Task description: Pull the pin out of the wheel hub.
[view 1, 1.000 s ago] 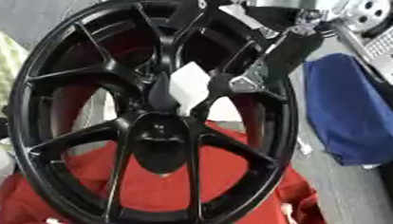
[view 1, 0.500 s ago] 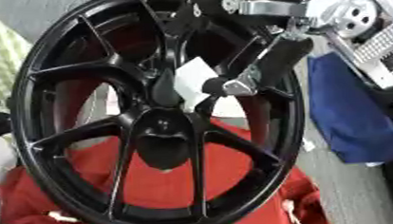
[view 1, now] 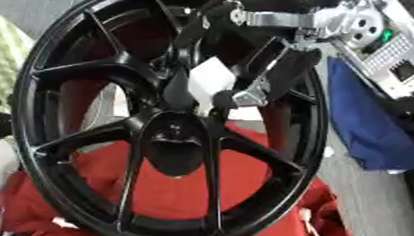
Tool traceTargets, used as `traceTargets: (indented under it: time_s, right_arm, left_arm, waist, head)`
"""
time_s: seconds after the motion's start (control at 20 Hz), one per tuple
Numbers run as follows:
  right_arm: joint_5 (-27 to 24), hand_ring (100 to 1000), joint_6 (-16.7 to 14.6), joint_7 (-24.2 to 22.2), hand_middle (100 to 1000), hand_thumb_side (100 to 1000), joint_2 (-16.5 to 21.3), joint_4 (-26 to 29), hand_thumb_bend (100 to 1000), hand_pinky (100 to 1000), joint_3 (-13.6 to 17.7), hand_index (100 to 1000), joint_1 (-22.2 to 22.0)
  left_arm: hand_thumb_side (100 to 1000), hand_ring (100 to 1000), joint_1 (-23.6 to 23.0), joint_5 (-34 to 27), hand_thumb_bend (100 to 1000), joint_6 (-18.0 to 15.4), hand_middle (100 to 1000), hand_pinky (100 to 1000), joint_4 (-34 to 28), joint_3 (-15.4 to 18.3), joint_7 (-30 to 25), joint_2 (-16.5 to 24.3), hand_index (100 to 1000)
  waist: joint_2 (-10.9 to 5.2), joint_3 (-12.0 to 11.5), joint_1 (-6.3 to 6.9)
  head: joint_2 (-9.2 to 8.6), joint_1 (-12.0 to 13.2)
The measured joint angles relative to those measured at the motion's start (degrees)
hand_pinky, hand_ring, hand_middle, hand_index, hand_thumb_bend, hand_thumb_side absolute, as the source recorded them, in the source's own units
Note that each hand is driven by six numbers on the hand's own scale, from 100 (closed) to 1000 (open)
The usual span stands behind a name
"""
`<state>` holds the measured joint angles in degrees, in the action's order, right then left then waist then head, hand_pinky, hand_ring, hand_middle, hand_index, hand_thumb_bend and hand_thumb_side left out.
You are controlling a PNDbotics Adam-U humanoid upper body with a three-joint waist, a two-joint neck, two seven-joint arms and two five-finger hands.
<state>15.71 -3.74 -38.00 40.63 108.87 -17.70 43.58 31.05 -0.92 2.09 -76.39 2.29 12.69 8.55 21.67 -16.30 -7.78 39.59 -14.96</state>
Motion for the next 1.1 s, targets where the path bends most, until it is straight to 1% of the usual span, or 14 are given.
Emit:
traceTargets:
  time_s: [0.35, 0.45, 0.6, 0.65, 0.7, 0.9, 1.1]
  right_arm:
    - [1.2, 842, -0.8, -0.3, 789, 261, 0.0, -1.0, 376, 753, 0.0, 889, -0.3]
    - [1.4, 838, -1.1, -0.6, 762, 250, 0.0, -1.0, 367, 748, 0.0, 874, -0.3]
    - [1.3, 834, -1.1, -1.1, 689, 231, 0.0, -1.0, 316, 740, 0.0, 827, -0.3]
    - [0.9, 835, -1.0, -1.3, 677, 231, 0.0, -1.0, 303, 738, 0.0, 820, -0.3]
    - [0.4, 836, -0.9, -1.4, 653, 233, 0.0, -1.0, 272, 735, 0.0, 806, -0.3]
    - [-2.8, 832, 0.5, -2.1, 609, 233, 0.0, -0.6, 199, 728, -0.4, 777, -0.3]
    - [-5.9, 822, 2.3, -2.9, 571, 230, 0.0, -0.2, 176, 725, -0.4, 751, -0.3]
  left_arm:
    - [1000, 551, 0.3, 0.0, 128, 0.2, 498, 655, -0.3, 0.0, -0.2, 0.0, 720]
    - [1000, 551, 0.3, 0.0, 127, 0.2, 498, 655, -0.3, 0.0, -0.2, 0.0, 720]
    - [1000, 551, 0.3, 0.0, 127, 0.3, 498, 655, -0.4, 0.0, -0.3, 0.0, 721]
    - [1000, 551, 0.3, 0.0, 127, 0.3, 498, 655, -0.4, 0.0, -0.3, 0.0, 720]
    - [1000, 551, 0.3, 0.0, 127, 0.3, 498, 655, -0.4, 0.0, -0.3, 0.0, 720]
    - [1000, 551, 0.3, 0.1, 127, 0.4, 498, 656, -0.4, 0.0, -0.4, 0.0, 720]
    - [1000, 552, 0.3, 0.1, 128, 0.5, 498, 656, -0.4, 0.0, -0.4, 0.0, 720]
  waist:
    - [0.61, -0.2, -0.11]
    - [0.66, -0.2, -0.11]
    - [0.67, -0.2, -0.11]
    - [0.67, -0.2, -0.11]
    - [0.67, -0.2, -0.11]
    - [0.67, -0.2, -0.11]
    - [0.67, -0.3, -0.16]
  head:
    - [-0.71, -0.3]
    - [-0.92, -0.3]
    - [-0.93, -0.3]
    - [-0.93, -0.3]
    - [-0.93, -0.3]
    - [-0.93, -0.3]
    - [-0.93, -0.4]
